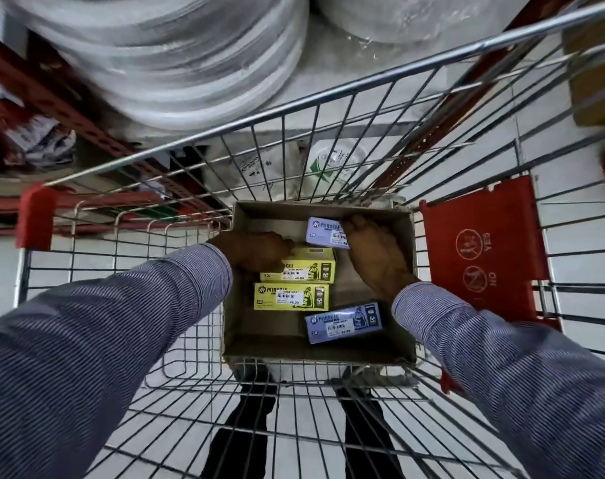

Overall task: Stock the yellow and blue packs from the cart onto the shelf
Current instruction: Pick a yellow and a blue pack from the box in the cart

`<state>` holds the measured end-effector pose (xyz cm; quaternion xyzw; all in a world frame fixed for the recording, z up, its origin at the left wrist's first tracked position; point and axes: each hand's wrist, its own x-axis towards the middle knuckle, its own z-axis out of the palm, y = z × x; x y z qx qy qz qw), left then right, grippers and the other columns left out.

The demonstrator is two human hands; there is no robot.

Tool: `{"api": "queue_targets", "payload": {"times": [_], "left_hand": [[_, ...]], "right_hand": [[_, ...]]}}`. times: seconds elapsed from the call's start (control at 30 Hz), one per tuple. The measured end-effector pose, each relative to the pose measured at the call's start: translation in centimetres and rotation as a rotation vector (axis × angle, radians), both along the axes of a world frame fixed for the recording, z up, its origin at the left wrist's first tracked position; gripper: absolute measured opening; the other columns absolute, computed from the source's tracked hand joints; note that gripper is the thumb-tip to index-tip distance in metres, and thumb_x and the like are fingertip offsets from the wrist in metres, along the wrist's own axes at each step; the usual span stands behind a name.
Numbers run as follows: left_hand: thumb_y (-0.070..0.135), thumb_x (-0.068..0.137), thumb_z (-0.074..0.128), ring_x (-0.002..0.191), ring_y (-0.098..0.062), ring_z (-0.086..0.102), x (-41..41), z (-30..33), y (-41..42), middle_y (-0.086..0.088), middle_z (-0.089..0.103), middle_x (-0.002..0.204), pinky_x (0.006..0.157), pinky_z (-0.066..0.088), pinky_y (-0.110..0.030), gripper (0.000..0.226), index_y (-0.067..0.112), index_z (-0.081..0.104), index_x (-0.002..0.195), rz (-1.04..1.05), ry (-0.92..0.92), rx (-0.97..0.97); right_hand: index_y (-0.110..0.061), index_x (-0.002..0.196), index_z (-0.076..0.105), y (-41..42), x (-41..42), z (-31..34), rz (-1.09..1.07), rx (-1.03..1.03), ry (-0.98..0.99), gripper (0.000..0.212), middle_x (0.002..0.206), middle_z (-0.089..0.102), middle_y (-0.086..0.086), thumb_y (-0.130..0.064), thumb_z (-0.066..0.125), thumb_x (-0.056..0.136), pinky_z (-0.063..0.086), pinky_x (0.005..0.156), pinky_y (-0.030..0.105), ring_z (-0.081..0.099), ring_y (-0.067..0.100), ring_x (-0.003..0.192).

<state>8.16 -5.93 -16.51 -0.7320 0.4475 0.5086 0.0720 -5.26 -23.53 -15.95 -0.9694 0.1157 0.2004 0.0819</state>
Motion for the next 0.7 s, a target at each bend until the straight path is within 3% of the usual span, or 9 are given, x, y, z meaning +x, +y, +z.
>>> {"api": "queue_targets", "payload": {"times": [0.13,0.27,0.43,0.6,0.7], "left_hand": [[0.015,0.094,0.049,0.119,-0.034,0.051,-0.4,-0.2,0.1,-0.020,0.054,0.132,0.101,0.043,-0.043,0.036,0.006,0.051,0.129,0.014,-0.043,-0.060],[0.033,0.087,0.063,0.122,-0.032,0.048,-0.7,-0.5,0.5,-0.017,0.055,0.128,0.100,0.045,-0.043,0.051,0.006,0.051,0.129,0.054,-0.079,-0.180],[0.041,0.078,0.077,0.123,-0.028,0.044,-1.0,-0.8,0.6,-0.015,0.054,0.132,0.100,0.042,-0.038,0.070,0.008,0.047,0.132,0.076,-0.107,-0.182],[0.037,0.079,0.078,0.125,-0.029,0.047,-1.6,0.2,-0.2,-0.015,0.052,0.133,0.099,0.044,-0.039,0.065,0.012,0.049,0.132,0.090,-0.125,-0.178],[0.041,0.077,0.078,0.117,-0.028,0.054,-1.8,0.6,-0.3,-0.012,0.057,0.125,0.090,0.050,-0.038,0.061,0.016,0.052,0.126,0.064,-0.150,-0.194]], "right_hand": [[-0.007,0.132,0.045,0.1,-0.1,-0.1,0.003,-0.016,-0.007,0.045,0.128,0.052,0.017,-0.002,0.049,0.088,0.044,0.089,0.047,0.051,0.035,0.114],[-0.007,0.133,0.043,0.2,-0.2,-0.3,-0.003,0.001,-0.024,0.045,0.130,0.051,0.017,-0.001,0.049,0.088,0.042,0.091,0.047,0.049,0.035,0.116],[-0.007,0.136,0.039,0.3,-0.1,-0.4,0.000,-0.004,-0.021,0.049,0.135,0.048,0.016,-0.001,0.049,0.088,0.039,0.097,0.048,0.042,0.034,0.123],[-0.007,0.135,0.042,0.4,-0.2,-0.4,-0.024,0.004,-0.042,0.051,0.136,0.049,0.014,0.001,0.051,0.085,0.037,0.099,0.048,0.038,0.032,0.128],[-0.007,0.132,0.045,0.4,0.0,0.0,-0.042,0.017,-0.058,0.051,0.135,0.050,0.014,0.002,0.055,0.082,0.039,0.098,0.050,0.039,0.032,0.127]]}}
